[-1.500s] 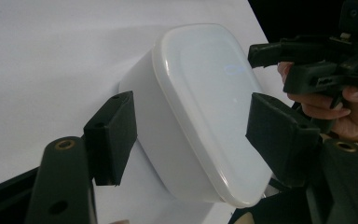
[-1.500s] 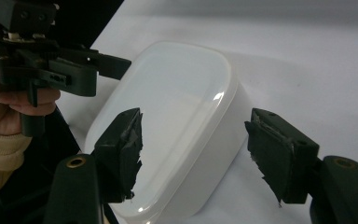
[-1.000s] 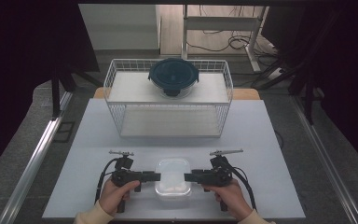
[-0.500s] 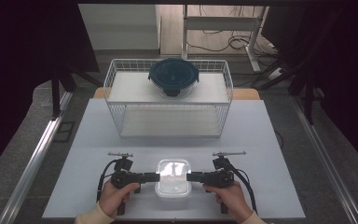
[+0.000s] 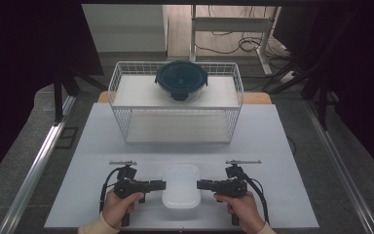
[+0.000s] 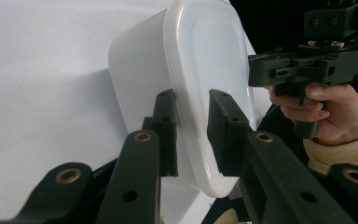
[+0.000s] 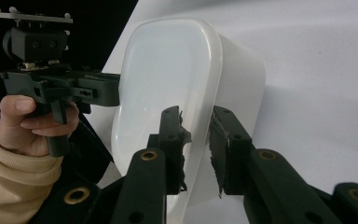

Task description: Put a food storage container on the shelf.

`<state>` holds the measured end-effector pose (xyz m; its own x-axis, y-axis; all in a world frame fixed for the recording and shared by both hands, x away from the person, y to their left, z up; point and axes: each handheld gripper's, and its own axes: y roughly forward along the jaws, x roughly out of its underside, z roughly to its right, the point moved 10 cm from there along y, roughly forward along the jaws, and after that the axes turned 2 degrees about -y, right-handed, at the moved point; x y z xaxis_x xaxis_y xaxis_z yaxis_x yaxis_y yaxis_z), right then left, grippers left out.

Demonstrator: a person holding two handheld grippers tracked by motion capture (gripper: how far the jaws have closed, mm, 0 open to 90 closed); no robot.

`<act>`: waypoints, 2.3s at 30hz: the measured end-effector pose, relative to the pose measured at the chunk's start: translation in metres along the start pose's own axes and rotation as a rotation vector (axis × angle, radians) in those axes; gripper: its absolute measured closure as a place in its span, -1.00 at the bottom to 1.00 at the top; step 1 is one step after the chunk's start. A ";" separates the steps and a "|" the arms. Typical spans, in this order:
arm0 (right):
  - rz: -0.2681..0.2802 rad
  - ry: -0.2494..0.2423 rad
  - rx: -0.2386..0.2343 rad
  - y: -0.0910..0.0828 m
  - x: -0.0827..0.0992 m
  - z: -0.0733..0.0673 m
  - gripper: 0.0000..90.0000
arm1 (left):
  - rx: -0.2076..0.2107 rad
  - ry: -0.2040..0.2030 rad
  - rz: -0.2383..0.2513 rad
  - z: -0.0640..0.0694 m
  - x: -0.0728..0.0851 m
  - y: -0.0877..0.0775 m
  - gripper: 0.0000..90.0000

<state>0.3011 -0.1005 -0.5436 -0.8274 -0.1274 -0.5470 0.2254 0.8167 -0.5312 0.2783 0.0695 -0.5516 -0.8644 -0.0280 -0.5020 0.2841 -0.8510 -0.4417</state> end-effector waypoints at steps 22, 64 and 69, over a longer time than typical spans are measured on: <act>0.048 -0.112 0.036 -0.009 -0.007 -0.012 0.79 | -0.025 0.063 0.043 0.009 -0.004 -0.007 0.77; 0.138 -0.287 0.047 -0.032 -0.064 -0.046 0.78 | -0.032 0.197 0.130 0.041 -0.061 -0.034 0.77; 0.149 -0.302 0.049 -0.036 -0.079 -0.050 0.78 | -0.038 0.220 0.137 0.047 -0.075 -0.039 0.77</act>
<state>0.3327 -0.0916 -0.4495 -0.5958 -0.1757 -0.7837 0.3623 0.8120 -0.4575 0.3124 0.0796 -0.4618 -0.7069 -0.0230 -0.7070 0.4108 -0.8269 -0.3839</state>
